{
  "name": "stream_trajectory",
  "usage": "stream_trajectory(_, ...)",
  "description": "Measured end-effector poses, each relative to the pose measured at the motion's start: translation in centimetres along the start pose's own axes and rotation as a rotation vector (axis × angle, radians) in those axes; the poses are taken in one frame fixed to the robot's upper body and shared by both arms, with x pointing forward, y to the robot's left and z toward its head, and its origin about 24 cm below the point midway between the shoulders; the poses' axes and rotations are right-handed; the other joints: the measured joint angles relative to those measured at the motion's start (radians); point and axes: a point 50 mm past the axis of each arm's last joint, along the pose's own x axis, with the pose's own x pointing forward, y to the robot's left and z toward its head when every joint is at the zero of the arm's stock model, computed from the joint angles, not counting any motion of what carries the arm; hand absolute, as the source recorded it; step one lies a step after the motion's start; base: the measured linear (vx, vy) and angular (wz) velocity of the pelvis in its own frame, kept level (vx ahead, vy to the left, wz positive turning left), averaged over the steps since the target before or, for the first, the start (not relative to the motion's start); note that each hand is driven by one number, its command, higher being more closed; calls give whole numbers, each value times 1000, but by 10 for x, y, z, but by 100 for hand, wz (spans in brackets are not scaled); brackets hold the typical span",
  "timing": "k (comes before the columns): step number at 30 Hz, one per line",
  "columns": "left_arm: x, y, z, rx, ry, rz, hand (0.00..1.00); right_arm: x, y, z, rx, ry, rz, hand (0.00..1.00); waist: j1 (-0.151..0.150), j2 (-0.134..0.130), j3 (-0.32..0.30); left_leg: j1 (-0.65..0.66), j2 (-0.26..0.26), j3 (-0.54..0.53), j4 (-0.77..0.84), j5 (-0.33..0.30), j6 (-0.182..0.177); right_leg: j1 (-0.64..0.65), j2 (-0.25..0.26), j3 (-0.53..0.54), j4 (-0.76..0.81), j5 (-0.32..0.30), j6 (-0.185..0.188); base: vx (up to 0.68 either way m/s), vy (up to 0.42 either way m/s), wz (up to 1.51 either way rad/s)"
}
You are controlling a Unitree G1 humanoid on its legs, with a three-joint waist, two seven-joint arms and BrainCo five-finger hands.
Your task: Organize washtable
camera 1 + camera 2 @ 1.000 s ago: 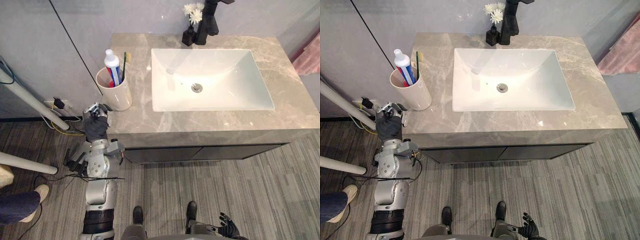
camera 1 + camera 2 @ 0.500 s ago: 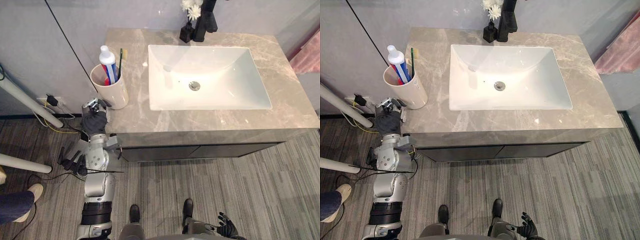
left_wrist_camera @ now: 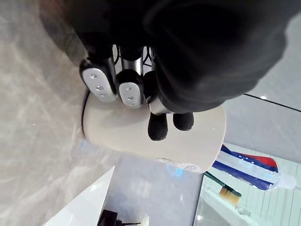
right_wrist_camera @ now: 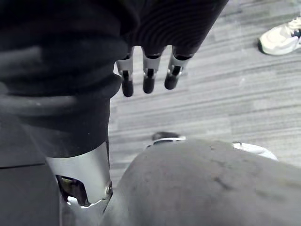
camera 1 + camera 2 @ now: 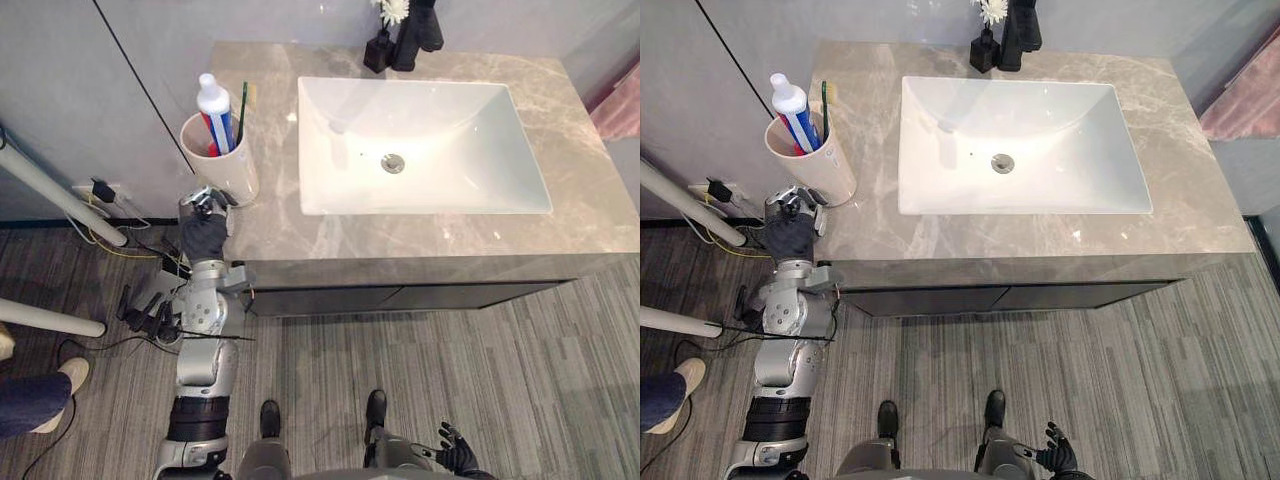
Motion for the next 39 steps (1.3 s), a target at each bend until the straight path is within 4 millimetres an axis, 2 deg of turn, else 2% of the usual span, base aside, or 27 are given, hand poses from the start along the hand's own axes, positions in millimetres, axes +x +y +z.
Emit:
stream_trajectory(10,12,-1,-5,36,10,-19,100,5,-5,3,19,11,-25,0,-2,15,10,-1,-1,4,5,1,1,1,1,0,-14,12,-21,-28,-10,-2)
stream_trajectory(17,20,-8,-2,32,-8,-50,100,9,-6,9,30,7,-34,0,-2,20,14,-4,-2,4,-3,1,1,2,2,-1,-32,20,-16,-1,-2,-1)
stream_trajectory(23,43,-11,13,95,-70,-56,100,11,-5,9,35,14,-34,0,-5,15,52,-12,-2,3,4,1,1,-2,1,8,-33,26,-9,-6,-2,0)
stream_trajectory(31,53,-6,28,110,-127,-26,100,12,-8,14,67,-8,-48,0,-1,14,90,-46,1,6,35,1,1,-42,1,25,0,27,-8,-58,-10,-3)
stream_trajectory(34,58,-10,34,103,-147,-20,100,13,-10,16,74,-14,-53,0,1,14,102,-64,2,3,44,1,1,-61,1,27,13,27,-8,-63,-8,1)
stream_trajectory(39,61,-10,36,111,-153,-20,100,13,-11,16,83,-14,-72,0,6,14,106,-73,2,2,51,2,0,-67,1,27,14,31,-9,-18,-2,0)
